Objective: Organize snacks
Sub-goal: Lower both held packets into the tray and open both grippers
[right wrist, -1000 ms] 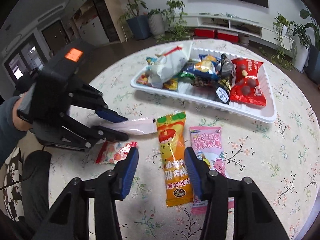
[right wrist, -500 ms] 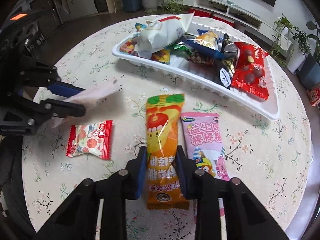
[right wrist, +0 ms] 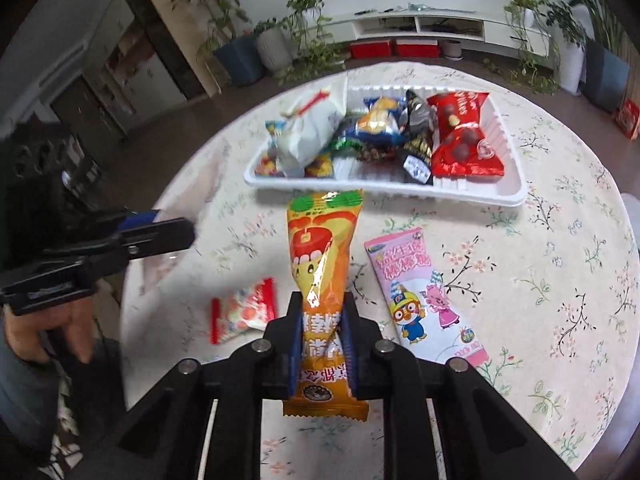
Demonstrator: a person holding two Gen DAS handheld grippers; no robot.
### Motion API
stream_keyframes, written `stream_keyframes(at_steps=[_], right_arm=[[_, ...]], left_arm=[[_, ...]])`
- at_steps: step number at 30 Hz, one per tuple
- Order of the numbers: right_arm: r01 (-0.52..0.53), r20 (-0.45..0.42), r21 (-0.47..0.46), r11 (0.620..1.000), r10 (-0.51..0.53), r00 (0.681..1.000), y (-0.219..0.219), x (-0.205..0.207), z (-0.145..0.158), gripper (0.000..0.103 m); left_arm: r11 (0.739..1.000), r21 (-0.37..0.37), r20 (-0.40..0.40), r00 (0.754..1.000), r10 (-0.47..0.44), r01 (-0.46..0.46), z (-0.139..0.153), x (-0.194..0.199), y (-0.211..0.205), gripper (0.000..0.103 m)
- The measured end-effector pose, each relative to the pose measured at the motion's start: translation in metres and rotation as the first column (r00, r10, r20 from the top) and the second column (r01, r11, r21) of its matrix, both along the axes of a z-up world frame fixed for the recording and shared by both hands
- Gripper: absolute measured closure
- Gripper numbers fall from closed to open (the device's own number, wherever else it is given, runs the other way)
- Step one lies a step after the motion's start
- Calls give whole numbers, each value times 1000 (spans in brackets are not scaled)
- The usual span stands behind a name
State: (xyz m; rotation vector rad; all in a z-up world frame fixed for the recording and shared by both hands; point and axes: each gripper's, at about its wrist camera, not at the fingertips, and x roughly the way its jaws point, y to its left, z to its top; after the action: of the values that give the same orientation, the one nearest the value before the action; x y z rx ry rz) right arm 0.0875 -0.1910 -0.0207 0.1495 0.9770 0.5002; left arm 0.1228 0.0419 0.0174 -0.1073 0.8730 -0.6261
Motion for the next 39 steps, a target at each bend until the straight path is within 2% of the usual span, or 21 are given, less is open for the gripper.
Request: stream_keyframes(at_steps=[4, 12, 18, 22, 27, 34, 39], right_arm=[[59, 26, 63, 996, -61, 998, -20, 12, 23, 84], [157, 115, 78, 985, -165, 980, -50, 68, 69, 84], [186, 148, 100, 977, -200, 969, -52, 109, 83, 84], [170, 116, 74, 983, -178, 977, -38, 139, 70, 84], [157, 34, 45, 987, -159, 987, -17, 164, 37, 84], [158, -19, -28, 987, -158, 987, -4, 181, 0, 84], [173, -28, -38, 984, -174, 984, -5, 184, -10, 81]], left_arm=[[999, -5, 14, 999, 40, -40, 18, 25, -13, 82], [993, 25, 25, 993, 112, -113, 38, 87, -36, 82], [987, 52, 13, 988, 153, -153, 34, 128, -48, 82], [978, 94, -15, 982, 186, -184, 8, 146, -55, 82], [973, 132, -26, 980, 197, -192, -18, 159, -65, 82], [966, 179, -27, 980, 195, -187, -36, 173, -81, 79], [965, 190, -15, 982, 188, -182, -44, 183, -90, 79]])
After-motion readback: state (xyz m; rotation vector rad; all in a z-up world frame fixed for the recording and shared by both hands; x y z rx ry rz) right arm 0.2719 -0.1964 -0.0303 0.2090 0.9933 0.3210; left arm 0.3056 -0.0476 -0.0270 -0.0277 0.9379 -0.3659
